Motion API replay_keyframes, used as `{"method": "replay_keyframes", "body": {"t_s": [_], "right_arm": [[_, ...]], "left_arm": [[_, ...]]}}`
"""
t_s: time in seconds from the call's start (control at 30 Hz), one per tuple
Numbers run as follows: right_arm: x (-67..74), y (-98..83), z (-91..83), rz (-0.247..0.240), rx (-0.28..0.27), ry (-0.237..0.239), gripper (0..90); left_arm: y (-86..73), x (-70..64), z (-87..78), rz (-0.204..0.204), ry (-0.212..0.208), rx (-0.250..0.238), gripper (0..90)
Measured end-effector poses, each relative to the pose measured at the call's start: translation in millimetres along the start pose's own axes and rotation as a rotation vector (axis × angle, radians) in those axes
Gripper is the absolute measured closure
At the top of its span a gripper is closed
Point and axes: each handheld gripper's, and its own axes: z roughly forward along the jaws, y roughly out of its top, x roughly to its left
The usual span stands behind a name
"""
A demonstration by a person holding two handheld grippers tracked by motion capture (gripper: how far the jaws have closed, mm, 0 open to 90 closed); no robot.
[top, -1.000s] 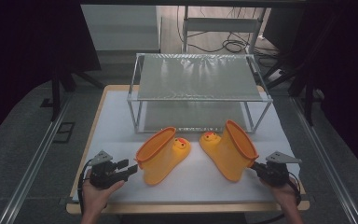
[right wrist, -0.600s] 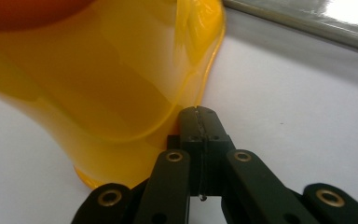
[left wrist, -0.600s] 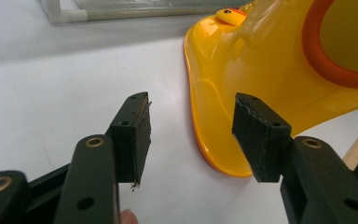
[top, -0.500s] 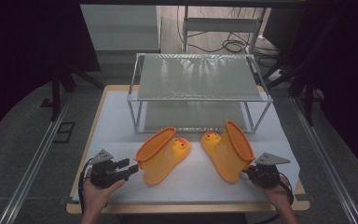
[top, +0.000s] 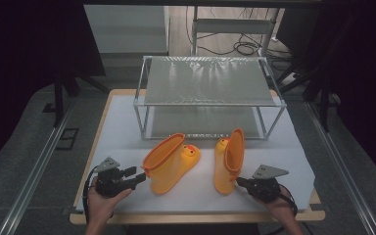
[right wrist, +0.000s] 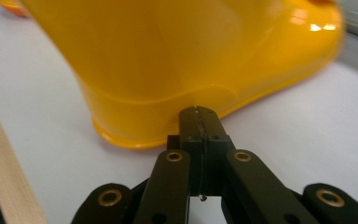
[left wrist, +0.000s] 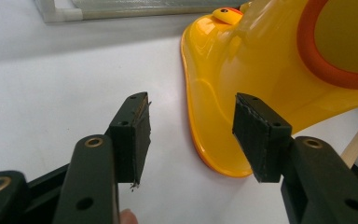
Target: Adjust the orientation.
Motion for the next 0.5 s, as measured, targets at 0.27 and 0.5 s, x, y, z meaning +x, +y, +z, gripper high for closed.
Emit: {"method": "replay_keyframes", "body": {"t_s": [0.27, 0.5], "right_arm": [[11.7, 7.4, 12.6, -0.029, -0.007, 0.028, 89.7], [8.8, 5.6, 8.6, -0.012, -0.024, 0.029, 89.5]], "left_arm": [[-0.5, -0.6, 1.8, -0.001, 0.0, 0.009, 46.9], [0.0, -0.7, 1.4, -0.002, -0.001, 0.008, 46.8]]}}
